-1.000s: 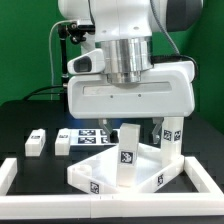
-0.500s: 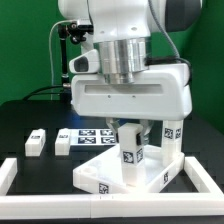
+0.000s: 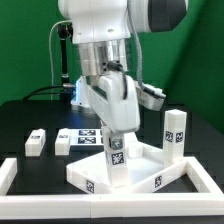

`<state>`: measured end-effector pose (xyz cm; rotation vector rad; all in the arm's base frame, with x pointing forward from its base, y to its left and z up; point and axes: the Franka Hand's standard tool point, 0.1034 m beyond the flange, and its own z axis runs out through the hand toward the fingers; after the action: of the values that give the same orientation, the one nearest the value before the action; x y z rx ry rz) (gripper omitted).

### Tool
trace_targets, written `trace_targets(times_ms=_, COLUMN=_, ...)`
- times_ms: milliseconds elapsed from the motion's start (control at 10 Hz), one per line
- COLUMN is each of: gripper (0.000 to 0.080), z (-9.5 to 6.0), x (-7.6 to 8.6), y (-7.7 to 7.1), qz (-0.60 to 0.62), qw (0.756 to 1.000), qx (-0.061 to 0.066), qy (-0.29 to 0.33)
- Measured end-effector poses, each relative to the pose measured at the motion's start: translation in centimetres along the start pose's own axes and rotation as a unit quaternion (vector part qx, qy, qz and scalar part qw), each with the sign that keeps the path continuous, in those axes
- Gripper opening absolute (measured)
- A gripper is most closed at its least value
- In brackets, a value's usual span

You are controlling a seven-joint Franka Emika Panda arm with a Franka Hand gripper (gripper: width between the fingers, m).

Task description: Assemble desk

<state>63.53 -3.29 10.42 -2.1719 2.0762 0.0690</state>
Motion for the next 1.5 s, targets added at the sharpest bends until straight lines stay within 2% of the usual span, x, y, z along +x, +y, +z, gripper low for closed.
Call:
trace_targets(times_ms=200, gripper=0.0290, z=0.0, x=-0.2, y=0.5, qz=0.100, qw=0.995, qx=0.028, qy=-0.008)
trace_targets(times_ms=400, gripper=0.0290, z=0.1, x=-0.4, y=0.4, qz=0.153, qw=0.988, qx=0.027, qy=-0.013)
trace_targets(times_ms=600, gripper=0.0290, z=0.1, x=-0.4, y=0.4, qz=0.138, qw=0.990, qx=0.026, qy=-0.012)
trace_targets(times_ms=700, gripper=0.0452, z=0.2, x=-0.6, y=0.5, qz=0.093, qw=0.995, qx=0.020, qy=-0.007)
trace_targets(times_ms=800, gripper=0.0576, z=0.0, x=-1.2, y=0.3, qz=-0.012, qw=1.000, qx=0.003, qy=0.001)
trace_targets(times_ms=900, gripper=0.0634, z=-0.4, x=-1.7, y=-0.1, qz=-0.079, qw=0.997, qx=0.005, qy=0.004)
trace_targets(times_ms=1000, gripper=0.0634, z=-0.4, x=-2.3, y=-0.1, qz=-0.108, qw=0.994, qx=0.003, qy=0.006)
trace_targets(times_ms=1300, gripper=0.0649, z=-0.2, x=-2.2, y=0.0, qz=-0.213, qw=0.977, qx=0.002, qy=0.006)
trace_targets(times_ms=1400, gripper=0.0649, z=-0.2, x=-2.1, y=0.0, qz=-0.262, qw=0.965, qx=0.001, qy=0.007)
trace_targets(times_ms=1500, gripper=0.0649, z=-0.1, x=-1.6, y=0.2, qz=-0.349, qw=0.937, qx=-0.001, qy=0.011)
